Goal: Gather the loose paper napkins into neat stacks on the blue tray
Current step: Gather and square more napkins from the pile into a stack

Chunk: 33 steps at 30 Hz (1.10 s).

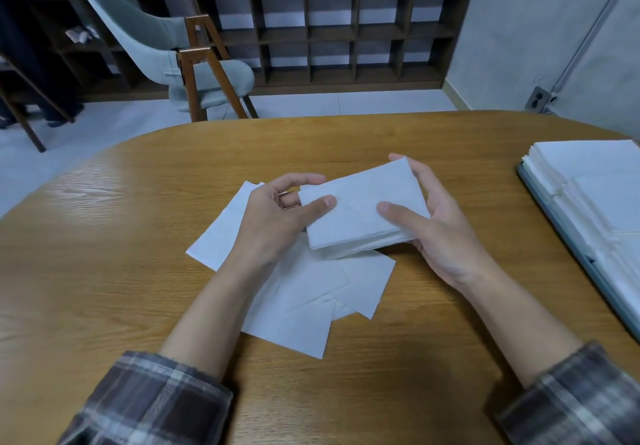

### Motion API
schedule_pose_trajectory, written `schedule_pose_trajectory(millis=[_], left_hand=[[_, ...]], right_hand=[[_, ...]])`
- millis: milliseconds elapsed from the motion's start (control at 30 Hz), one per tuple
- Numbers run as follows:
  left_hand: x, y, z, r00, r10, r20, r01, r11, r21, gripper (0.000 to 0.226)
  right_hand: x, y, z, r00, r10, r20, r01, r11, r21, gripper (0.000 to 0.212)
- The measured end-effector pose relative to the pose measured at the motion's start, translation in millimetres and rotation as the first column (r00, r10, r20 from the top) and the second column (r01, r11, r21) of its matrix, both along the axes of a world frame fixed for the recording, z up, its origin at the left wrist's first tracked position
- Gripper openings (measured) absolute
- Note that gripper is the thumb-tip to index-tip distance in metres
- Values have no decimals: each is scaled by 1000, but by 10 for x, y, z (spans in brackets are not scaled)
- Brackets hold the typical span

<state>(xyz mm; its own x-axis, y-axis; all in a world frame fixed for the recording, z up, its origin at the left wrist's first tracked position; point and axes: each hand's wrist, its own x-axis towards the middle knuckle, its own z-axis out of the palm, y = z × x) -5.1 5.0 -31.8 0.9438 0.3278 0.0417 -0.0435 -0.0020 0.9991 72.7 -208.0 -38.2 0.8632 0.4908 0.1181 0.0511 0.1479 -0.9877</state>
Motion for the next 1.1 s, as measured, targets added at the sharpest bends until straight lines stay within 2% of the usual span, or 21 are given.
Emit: schedule_pose_trajectory(millis=[133, 233, 433, 500, 567, 600, 667, 733, 800, 900, 967, 1033, 1100], left_hand=[[-32, -47, 41, 999, -44, -8, 44, 998, 47, 27], [-10, -26, 4, 1000, -17, -16, 18, 998, 65, 26], [-1, -12, -21, 1000, -16, -13, 17, 997, 71, 27], [-4, -22, -23, 1000, 13, 3, -14, 994, 109, 25], [-24, -38, 12, 999, 33, -5, -32, 986, 166, 28], [-34, -45, 32, 1000, 3, -18, 0, 989, 151, 32], [-49, -59, 77, 994, -106, -40, 106, 994, 14, 41], [-68, -69, 116, 990, -141, -26, 140, 989, -53, 44], [-70, -71, 117, 995, -96, 10, 96, 995, 21, 44], [-60, -75, 71, 992, -102, 72, 91, 985, 146, 47], [-48, -59, 13, 990, -108, 96, 76, 954, 290, 51], [-29, -5, -48, 990, -116, 76, 57, 838, 543, 58], [-36, 55, -76, 988, -151, -34, 129, 676, 725, 65]], right_hand=[[-8, 5, 2, 999, -2, 33, 2, 1000, -5, 62], [-12, -1, -1, 998, -7, 62, 9, 1000, -28, 63], [-50, -3, 44, 983, -47, 175, 60, 996, -68, 78], [-40, -15, 46, 972, -53, 229, 71, 995, -70, 73], [-37, -35, 53, 975, -40, 221, 37, 999, 18, 62], [-34, -43, 61, 985, -23, 173, 8, 996, 88, 56], [-13, -48, 54, 997, 0, 80, -13, 986, 164, 42], [31, -54, 17, 992, -29, 122, 18, 996, 90, 30], [66, -72, -7, 989, -27, 147, 27, 1000, 0, 22], [55, -95, 36, 998, 45, 44, -45, 999, 7, 25], [64, -111, 22, 992, -9, 129, 22, 995, -99, 27], [88, -122, 4, 959, -143, 243, 197, 957, -214, 29], [113, -125, -1, 908, -283, 309, 364, 898, -247, 30]])
